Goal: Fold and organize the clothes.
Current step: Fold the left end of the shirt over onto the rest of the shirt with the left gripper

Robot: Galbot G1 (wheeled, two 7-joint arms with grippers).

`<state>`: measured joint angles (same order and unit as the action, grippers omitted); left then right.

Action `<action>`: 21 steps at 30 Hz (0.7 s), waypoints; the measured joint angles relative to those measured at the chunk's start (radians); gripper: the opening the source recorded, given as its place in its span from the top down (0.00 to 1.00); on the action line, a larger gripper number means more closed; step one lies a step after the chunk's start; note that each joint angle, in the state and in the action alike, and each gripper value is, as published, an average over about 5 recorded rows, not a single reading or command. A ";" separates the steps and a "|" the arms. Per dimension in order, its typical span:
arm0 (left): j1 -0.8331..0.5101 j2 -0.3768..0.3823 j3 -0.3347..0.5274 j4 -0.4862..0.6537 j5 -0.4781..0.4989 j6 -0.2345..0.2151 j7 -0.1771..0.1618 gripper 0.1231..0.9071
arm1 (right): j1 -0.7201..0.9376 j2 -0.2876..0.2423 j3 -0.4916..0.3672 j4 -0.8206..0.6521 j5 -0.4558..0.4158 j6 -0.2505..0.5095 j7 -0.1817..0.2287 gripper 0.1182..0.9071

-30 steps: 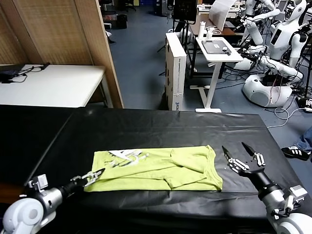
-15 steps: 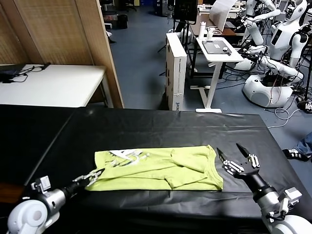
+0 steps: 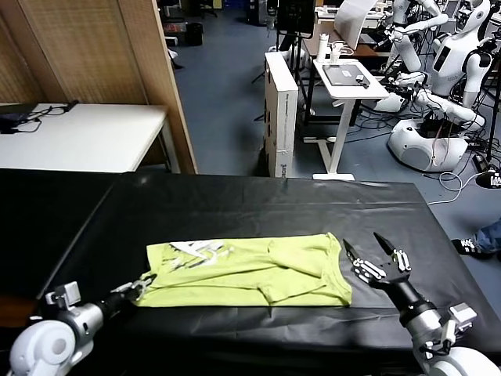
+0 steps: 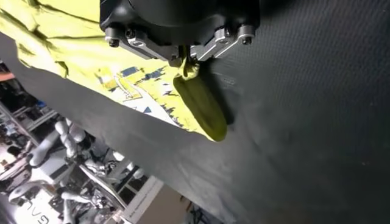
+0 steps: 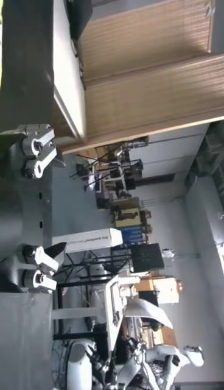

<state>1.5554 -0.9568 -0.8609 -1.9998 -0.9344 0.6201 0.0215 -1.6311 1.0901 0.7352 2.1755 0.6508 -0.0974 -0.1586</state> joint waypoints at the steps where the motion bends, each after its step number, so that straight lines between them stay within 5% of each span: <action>1: 0.009 0.009 -0.018 -0.006 0.009 -0.006 -0.003 0.91 | 0.003 0.002 -0.004 -0.003 -0.003 0.000 0.001 0.00; 11: 0.065 0.000 -0.116 -0.116 -0.065 0.016 -0.083 0.91 | -0.005 0.027 -0.017 -0.008 -0.054 -0.001 0.007 0.00; 15: 0.035 -0.056 -0.048 -0.184 -0.073 0.039 -0.117 0.91 | -0.027 0.045 0.000 0.003 -0.086 -0.002 0.007 0.00; 21: -0.041 -0.149 0.134 -0.220 -0.024 0.036 -0.125 0.91 | -0.071 0.080 0.025 0.007 -0.153 0.003 0.006 0.00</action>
<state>1.5146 -1.1060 -0.7265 -2.2194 -0.9581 0.6563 -0.1035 -1.7019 1.1702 0.7604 2.1825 0.4977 -0.0947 -0.1531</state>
